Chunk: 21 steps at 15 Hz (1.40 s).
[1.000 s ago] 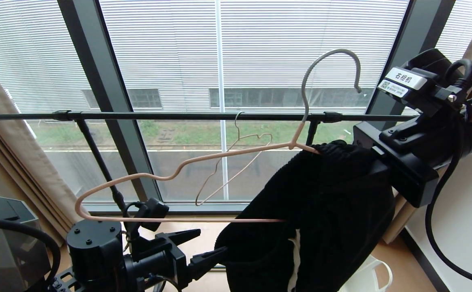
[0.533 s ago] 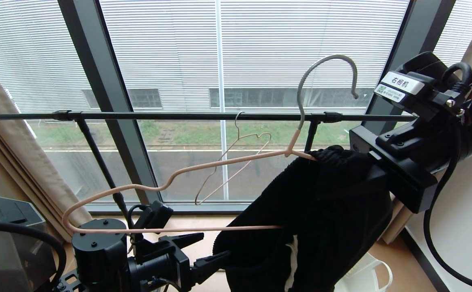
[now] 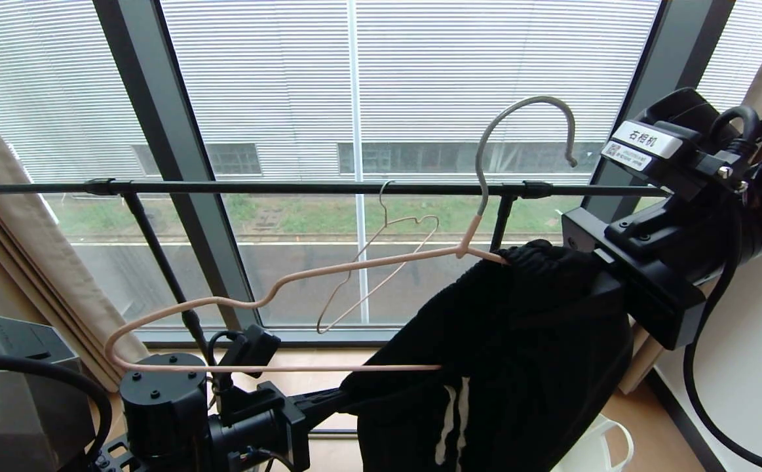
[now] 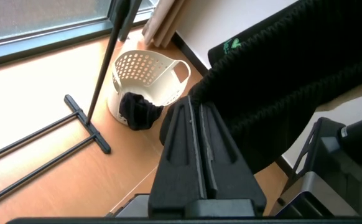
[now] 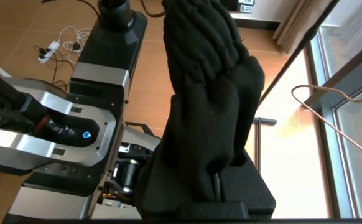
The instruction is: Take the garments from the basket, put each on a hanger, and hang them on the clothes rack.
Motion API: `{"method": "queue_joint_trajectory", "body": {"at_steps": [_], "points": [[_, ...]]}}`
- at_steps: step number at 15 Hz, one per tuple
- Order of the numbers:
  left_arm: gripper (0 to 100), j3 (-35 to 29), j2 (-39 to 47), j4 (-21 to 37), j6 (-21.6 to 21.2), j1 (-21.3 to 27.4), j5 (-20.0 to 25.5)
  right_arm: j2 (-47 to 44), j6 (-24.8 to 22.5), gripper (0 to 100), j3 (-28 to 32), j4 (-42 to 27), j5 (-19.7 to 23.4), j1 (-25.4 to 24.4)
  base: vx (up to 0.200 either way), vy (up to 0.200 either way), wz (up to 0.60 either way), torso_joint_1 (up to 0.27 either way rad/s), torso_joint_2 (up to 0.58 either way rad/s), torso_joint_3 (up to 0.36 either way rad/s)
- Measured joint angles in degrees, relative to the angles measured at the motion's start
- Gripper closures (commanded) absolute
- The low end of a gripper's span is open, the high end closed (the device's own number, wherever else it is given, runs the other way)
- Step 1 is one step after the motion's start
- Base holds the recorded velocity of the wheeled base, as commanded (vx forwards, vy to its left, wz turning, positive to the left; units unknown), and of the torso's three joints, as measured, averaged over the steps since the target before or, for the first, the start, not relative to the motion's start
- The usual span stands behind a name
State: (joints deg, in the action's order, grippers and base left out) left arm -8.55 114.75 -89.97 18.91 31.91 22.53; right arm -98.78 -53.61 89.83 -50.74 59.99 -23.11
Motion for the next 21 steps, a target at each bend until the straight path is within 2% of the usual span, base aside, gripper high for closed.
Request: {"method": "queue_joint_trajectory", "body": {"at_steps": [4,8,15,21], "points": [[100,-0.2,-0.1,0.0,-0.1,-1.2,0.0,0.0,0.0,100,0.0,-0.1,0.0,5.4,0.000,0.000,0.00,0.000,0.00,0.000],[100,-0.8,-0.7,0.0,-0.1,-4.9,0.0,0.0,-0.1,100,-1.9,0.0,-0.7,8.4,0.000,0.000,0.00,0.000,0.00,0.000],[100,-1.6,-1.6,0.0,-0.3,-7.5,0.1,0.4,-0.8,100,-6.7,3.5,-7.7,11.1,0.000,0.000,0.00,0.000,0.00,0.000],[100,-1.9,-2.1,0.0,-0.2,-8.4,0.1,1.4,-1.1,100,-9.4,3.6,-9.9,13.6,0.000,0.000,0.00,0.000,0.00,0.000]]}}
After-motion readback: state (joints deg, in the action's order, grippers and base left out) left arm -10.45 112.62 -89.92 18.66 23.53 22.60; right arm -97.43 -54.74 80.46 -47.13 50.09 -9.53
